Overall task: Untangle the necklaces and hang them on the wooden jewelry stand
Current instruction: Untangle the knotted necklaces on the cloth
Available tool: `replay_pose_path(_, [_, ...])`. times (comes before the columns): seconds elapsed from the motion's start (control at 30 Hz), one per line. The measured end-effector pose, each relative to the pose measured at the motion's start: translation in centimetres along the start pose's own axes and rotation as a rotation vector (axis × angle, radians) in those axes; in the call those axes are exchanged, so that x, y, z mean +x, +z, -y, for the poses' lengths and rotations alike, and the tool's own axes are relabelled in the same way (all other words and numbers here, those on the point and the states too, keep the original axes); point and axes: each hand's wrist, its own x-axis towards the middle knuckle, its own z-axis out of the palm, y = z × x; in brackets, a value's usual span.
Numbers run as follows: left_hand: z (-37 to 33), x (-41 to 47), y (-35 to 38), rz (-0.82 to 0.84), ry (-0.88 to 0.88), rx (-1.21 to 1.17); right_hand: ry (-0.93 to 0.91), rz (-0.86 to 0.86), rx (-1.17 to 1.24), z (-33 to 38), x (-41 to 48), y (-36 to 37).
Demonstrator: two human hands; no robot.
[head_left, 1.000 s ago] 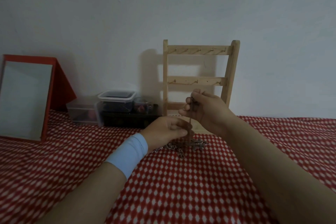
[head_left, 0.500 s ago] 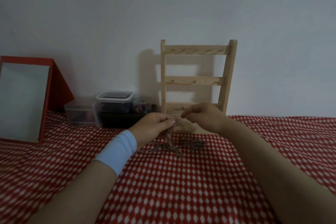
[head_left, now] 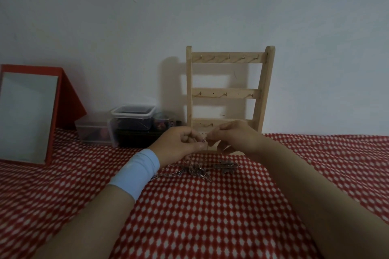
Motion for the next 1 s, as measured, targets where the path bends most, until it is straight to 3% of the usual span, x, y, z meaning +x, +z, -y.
replay_pose_path(0.1, [-0.1,0.1,-0.3,-0.026,0.027,0.069,0.048,0.078,-0.006,0.1,-0.1,0.5])
replay_pose_path(0.23, [0.0,0.3,-0.5,-0.064,0.08,-0.01,0.092,0.186,-0.084,0.6,-0.8,0.9])
replay_pose_path(0.47, [-0.6,0.1,-0.5,0.138,-0.056,0.102,-0.096,-0.001,-0.088,0.0,-0.1,1.4])
replay_pose_path(0.57, [-1.0,0.0,-0.6,0.129,-0.084,-0.057,-0.072,-0.019,0.089,0.1,0.0,1.7])
replay_pose_path(0.7, [-0.8,-0.3,-0.7,0.102,-0.137,-0.366,-0.086,0.156,0.228,0.4,-0.4,1.2])
replay_pose_path(1.0, [-0.6,-0.4,-0.3,0.078,-0.121,-0.372,-0.017,0.169,0.074,-0.3,-0.3,0.2])
